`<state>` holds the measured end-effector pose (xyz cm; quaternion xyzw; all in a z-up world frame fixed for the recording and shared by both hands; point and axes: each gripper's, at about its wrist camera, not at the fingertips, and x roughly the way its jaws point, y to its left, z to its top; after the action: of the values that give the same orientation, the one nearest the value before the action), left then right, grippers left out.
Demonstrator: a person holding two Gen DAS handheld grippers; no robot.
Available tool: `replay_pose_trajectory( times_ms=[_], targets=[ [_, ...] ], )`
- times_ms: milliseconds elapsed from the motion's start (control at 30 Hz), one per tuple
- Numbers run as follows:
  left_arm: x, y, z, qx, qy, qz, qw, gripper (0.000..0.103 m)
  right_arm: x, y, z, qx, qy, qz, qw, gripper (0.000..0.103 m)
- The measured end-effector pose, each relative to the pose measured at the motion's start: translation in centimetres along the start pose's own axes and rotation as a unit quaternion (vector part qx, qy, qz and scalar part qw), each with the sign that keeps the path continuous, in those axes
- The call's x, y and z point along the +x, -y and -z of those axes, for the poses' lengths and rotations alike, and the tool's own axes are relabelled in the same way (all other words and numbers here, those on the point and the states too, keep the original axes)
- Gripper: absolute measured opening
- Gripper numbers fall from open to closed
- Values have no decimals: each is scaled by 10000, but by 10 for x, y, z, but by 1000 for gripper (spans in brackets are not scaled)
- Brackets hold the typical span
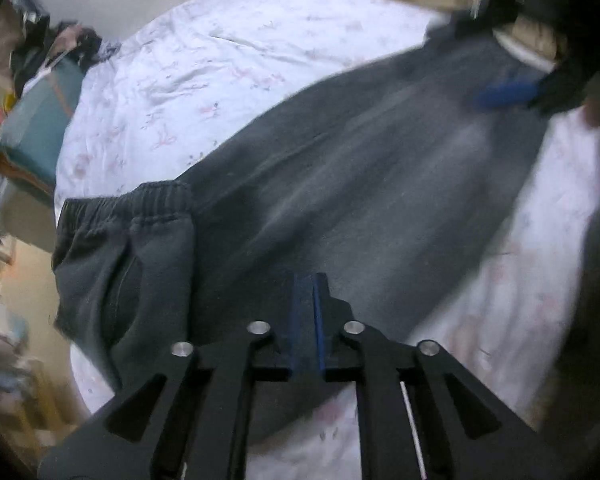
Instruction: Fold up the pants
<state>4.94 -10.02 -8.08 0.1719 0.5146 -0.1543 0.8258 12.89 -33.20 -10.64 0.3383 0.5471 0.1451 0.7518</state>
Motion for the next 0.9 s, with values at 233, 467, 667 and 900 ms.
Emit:
replay_pose_trajectory(
  times_ms=[233, 467, 667, 900],
  targets=[
    [-59, -138, 22, -1780, 495, -442, 9818, 78, 69, -65, 10, -676, -748, -518, 9936, 89],
    [-56, -227, 49, -3264, 320, -1094, 9383, 84, 173, -107, 21, -641, -1089, -754, 9891, 89],
    [-44, -256, 75, -4312, 181, -566, 9003, 84, 231, -129, 39, -569, -1128, -789, 9888, 72],
    [-51, -267, 76, -4561, 419, -567, 8871, 84, 158, -181, 64, -1335, -307, -1200, 9833, 3]
  ],
)
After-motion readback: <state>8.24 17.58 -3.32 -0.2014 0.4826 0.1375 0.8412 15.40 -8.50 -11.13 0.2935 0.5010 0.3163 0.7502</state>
